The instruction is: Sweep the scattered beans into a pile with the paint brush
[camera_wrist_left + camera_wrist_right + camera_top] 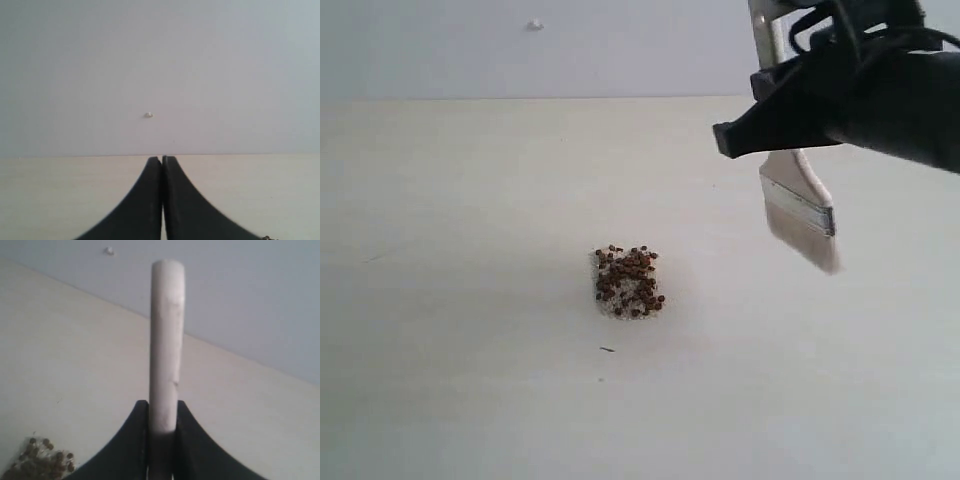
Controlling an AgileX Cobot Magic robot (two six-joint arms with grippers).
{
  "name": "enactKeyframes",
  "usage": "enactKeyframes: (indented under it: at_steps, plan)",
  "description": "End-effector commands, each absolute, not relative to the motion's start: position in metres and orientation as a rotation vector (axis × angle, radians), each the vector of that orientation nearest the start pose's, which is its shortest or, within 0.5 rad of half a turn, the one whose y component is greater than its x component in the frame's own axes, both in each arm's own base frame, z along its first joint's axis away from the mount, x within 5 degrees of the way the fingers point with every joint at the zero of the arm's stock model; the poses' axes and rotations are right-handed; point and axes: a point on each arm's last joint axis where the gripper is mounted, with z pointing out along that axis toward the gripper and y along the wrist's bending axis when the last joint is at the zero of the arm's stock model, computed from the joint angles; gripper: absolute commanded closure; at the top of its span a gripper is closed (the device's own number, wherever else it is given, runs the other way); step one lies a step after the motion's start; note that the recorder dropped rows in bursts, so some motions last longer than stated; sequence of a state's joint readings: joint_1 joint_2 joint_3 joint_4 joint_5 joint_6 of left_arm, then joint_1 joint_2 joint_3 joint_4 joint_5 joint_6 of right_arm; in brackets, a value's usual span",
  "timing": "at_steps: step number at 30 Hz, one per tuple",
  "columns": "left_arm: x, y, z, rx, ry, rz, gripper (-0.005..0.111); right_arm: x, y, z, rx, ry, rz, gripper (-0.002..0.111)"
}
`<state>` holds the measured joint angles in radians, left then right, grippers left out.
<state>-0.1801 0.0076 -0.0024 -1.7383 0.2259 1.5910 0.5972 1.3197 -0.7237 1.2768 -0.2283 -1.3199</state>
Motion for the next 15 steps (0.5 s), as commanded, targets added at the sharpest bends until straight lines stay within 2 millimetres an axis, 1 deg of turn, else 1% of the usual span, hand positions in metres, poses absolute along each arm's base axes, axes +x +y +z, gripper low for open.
enactKeyframes:
  at_steps: [1, 5, 7, 9, 12, 15]
  plan:
    - [0.05, -0.031, 0.216, 0.212, 1.459, -0.447, 0.107, 0.251, 0.121, 0.269, -0.584, 2.019, 0.373, 0.108]
    - [0.05, -0.031, 0.216, 0.212, 1.459, -0.447, 0.107, 0.266, 0.106, 0.273, -0.593, 2.086, 0.567, 0.108]
    - [0.05, -0.031, 0.216, 0.212, 1.459, -0.447, 0.107, 0.275, 0.099, 0.274, -0.603, 2.139, 0.619, 0.108]
    - [0.05, -0.031, 0.216, 0.212, 1.459, -0.447, 0.107, 0.285, 0.089, 0.271, -0.58, 2.233, 0.629, 0.108]
    - [0.05, -0.031, 0.216, 0.212, 1.459, -0.447, 0.107, 0.301, 0.076, 0.259, -0.515, 2.382, 0.64, 0.108]
    - [0.05, -0.031, 0.216, 0.212, 1.459, -0.447, 0.107, 0.311, 0.074, 0.242, -0.535, 2.499, 0.748, 0.108]
